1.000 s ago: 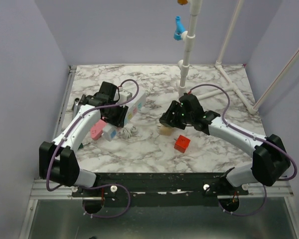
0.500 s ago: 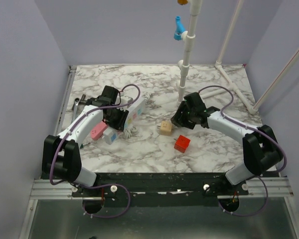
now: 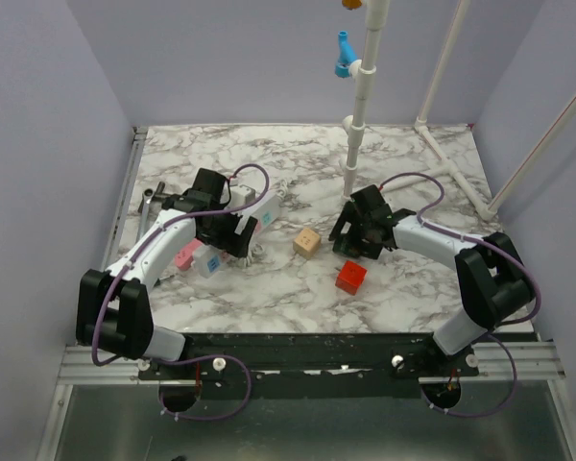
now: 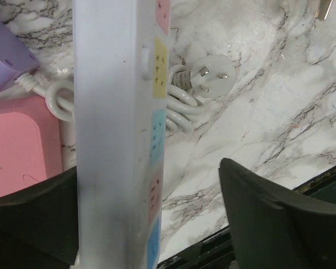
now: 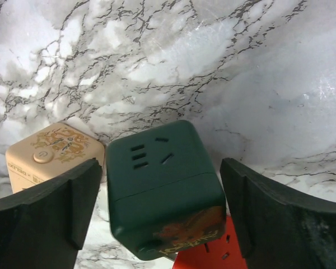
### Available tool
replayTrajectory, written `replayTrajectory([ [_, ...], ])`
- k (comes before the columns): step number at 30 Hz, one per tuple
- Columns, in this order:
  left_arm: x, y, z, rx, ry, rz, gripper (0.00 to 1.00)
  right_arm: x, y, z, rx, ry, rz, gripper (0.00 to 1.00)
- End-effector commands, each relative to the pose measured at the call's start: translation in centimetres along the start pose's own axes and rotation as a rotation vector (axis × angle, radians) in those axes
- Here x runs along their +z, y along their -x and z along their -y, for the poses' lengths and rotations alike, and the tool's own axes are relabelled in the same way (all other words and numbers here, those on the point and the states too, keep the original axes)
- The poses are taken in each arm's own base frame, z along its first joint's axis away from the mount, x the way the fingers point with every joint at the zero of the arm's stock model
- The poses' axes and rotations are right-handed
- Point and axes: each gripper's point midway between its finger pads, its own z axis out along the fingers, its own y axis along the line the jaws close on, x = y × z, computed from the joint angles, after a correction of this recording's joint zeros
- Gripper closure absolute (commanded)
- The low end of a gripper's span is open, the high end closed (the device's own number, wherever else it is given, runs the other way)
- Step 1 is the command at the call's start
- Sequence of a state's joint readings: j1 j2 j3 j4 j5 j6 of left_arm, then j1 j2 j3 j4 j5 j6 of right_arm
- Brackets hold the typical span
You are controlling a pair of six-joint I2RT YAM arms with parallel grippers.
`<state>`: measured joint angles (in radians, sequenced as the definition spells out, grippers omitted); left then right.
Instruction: Pull the plug off the socket
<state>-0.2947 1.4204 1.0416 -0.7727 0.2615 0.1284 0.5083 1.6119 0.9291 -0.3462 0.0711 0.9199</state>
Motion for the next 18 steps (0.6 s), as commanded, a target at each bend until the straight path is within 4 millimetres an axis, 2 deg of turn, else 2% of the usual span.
replayTrajectory([
  [1,-2.0,2.2,0.7,0.033,-0.016,0.093,0.01,-0.3,0.4,1.1,0.002,-0.050,0.030,0.00],
  [4,-3.0,2.6,1.1,0.034,-0.023,0.110,0.01,-1.2,0.8,1.1,0.001,-0.051,0.044,0.00],
  [8,-4.8,3.3,1.9,0.045,-0.040,0.143,0.01,-3.4,2.0,0.5,-0.014,-0.034,0.087,0.00],
  [14,-8.2,4.3,3.0,0.075,-0.063,0.198,0.01,-7.9,5.5,-1.5,-0.062,0.004,0.198,0.00],
  [18,-10.5,5.3,2.5,0.034,-0.094,0.260,0.01,-10.3,8.5,-1.4,-0.082,-0.044,0.310,0.00],
])
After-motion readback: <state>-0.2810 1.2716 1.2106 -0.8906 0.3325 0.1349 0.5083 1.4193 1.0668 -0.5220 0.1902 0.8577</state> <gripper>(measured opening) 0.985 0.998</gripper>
